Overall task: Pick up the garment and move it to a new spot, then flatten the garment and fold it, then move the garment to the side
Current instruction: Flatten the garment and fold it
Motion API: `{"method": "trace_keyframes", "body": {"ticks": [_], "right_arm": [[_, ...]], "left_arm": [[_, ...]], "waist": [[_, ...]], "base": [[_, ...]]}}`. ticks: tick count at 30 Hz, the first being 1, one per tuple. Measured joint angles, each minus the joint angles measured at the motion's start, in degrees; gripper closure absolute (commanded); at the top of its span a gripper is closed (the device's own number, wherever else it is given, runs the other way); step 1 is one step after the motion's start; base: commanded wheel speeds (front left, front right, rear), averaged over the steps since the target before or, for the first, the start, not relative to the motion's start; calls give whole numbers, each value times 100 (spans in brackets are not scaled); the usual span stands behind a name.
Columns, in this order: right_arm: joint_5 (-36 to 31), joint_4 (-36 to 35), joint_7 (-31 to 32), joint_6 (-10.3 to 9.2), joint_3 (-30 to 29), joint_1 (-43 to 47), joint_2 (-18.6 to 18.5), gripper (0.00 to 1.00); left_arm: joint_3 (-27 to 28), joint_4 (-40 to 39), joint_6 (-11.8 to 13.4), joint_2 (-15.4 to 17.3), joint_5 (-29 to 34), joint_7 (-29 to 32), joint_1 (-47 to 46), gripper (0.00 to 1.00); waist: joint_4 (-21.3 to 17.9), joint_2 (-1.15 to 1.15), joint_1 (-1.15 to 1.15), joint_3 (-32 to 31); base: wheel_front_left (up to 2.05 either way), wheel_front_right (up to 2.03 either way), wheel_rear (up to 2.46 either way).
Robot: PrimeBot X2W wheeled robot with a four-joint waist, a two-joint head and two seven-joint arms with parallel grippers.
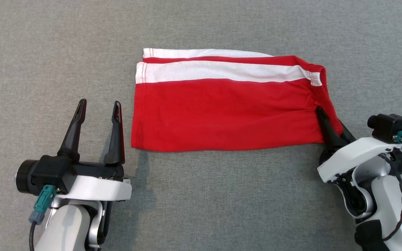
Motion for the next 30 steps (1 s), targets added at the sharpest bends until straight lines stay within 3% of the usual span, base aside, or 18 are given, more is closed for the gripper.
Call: {"method": "trace_keyframes", "body": {"ticks": [14,23,30], "right_arm": [[858,-1154,467,-2,-660,878,-200,100],[1148,-2257,1031,-2,188,617,-68,100],[954,-2128,1324,-1,1022,85,66,100]], "left_arm": [[29,-96,-9,121,42,-2,2,0],[-82,-88,-34,114,51,1,-37,0],[-177,-33,-59,11,23,0,-57,0]], "waist": [[-432,0,0,-30],[-394,0,0,-125],[-93,0,0,-156]], "base": [[0,0,0],[0,0,0],[0,0,0]]}}
